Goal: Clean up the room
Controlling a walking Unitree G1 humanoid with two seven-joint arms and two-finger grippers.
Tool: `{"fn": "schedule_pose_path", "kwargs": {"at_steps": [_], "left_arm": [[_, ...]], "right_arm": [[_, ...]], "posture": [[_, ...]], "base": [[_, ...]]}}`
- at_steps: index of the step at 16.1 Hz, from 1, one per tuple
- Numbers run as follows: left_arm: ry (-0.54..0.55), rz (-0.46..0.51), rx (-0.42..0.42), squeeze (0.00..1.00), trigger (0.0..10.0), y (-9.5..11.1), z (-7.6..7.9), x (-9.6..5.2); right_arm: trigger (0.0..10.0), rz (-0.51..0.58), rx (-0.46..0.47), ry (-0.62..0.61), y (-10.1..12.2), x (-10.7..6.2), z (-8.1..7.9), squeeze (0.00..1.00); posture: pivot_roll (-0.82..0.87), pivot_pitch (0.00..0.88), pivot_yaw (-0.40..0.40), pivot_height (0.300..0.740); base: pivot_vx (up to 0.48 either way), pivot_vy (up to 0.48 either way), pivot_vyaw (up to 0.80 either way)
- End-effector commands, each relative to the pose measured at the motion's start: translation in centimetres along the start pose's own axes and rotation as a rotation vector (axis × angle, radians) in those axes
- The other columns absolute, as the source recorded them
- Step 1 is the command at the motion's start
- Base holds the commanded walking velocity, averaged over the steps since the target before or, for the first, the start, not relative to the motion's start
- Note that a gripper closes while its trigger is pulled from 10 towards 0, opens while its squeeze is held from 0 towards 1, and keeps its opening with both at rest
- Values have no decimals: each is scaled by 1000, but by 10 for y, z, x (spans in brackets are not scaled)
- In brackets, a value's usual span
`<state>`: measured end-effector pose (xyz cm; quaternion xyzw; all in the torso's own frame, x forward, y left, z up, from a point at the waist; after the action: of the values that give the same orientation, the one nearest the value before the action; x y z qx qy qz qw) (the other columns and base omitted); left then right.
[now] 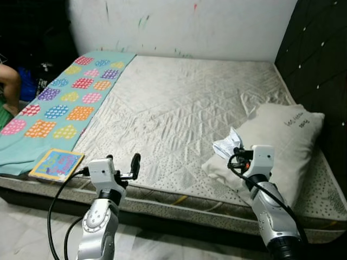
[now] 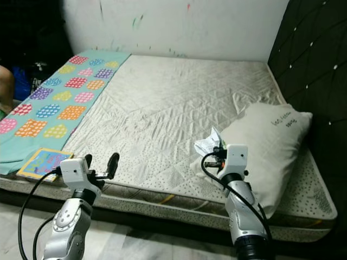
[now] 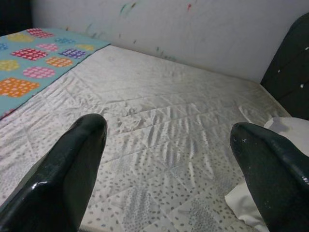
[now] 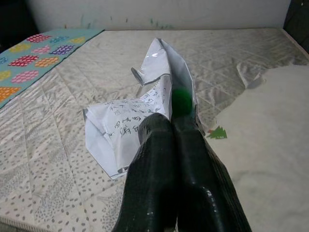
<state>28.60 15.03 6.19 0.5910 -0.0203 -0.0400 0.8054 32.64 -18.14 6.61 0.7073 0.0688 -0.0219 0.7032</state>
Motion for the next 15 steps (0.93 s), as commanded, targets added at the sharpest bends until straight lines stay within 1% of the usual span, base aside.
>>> {"fn": "schedule_pose_path", "kwargs": {"at_steps": [1, 8, 12, 14, 15], "left_arm": [[-7, 12, 4, 0, 10000, 3, 1, 2], [-10, 7, 5, 0, 10000, 2, 1, 2], [-11, 5, 6, 0, 10000, 3, 1, 3], [-30, 15, -8, 0, 10000, 4, 3, 3], [-21, 10, 1, 0, 10000, 3, 3, 3]], "right_arm": [[10000, 4, -5, 12, 3, 3, -4, 0], [10000, 6, -6, 3, 4, 3, -3, 0], [10000, 6, -7, -2, 4, 3, -1, 0], [10000, 6, -7, -4, 4, 4, -1, 0], [10000, 7, -7, -4, 4, 4, -1, 0]], "posture": [[34, 0, 28, 740], [31, 0, 32, 740], [31, 0, 34, 740], [31, 0, 34, 740], [31, 0, 35, 740]], "base": [[330, 0, 0], [320, 0, 0], [281, 0, 0], [261, 0, 0], [247, 0, 0]]}}
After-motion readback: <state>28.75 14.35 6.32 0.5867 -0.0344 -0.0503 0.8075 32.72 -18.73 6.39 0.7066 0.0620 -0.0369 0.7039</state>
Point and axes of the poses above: a point about 5 cm out from each wrist's last joint towards the gripper, its own x axis pointing out of the wrist towards the gripper, its own y axis along the axis of the wrist's last joint, z = x × y, the point moved 2 cm from there along x, pointing out of the wrist towards the gripper, and after that the axes turned 4 degrees about -x, right-handed, at the moved point
